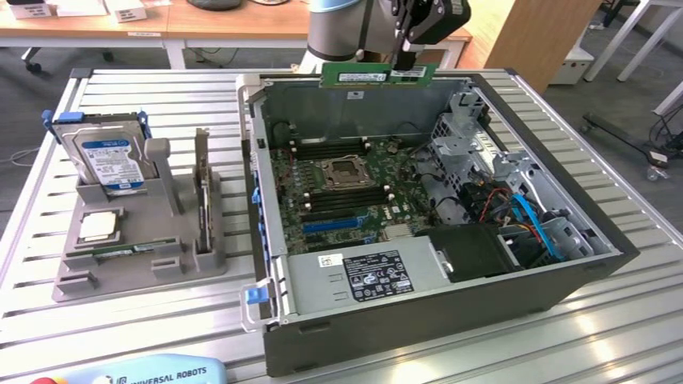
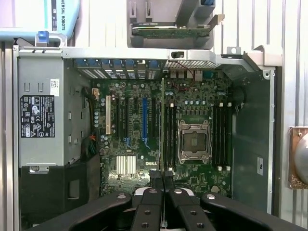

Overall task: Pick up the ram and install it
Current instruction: 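Pick up the ram and move it above insertion slot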

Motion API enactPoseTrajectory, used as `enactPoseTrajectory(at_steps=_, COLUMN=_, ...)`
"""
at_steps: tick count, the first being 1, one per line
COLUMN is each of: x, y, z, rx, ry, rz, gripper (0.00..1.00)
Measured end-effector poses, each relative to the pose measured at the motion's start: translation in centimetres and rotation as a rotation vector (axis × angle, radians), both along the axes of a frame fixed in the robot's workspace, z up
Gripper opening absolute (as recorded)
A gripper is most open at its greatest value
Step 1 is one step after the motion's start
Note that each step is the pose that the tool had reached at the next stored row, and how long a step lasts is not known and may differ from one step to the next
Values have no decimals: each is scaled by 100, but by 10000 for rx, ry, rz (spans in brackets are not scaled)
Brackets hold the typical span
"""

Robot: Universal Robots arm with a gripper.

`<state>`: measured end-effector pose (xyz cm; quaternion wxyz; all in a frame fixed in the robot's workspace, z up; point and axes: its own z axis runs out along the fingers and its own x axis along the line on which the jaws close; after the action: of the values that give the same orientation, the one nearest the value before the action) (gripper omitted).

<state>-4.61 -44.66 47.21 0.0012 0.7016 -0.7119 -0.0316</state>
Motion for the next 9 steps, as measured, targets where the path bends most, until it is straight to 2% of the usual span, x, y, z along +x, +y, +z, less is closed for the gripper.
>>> enactPoseTrajectory(at_steps=4, x=-1, y=1, z=-6, rx=2, ry=-3, rz=-2, gripper=12)
enactPoseTrajectory(at_steps=9, x=-1, y=1, z=-42, rx=1, ry=-48, rz=27, gripper=12)
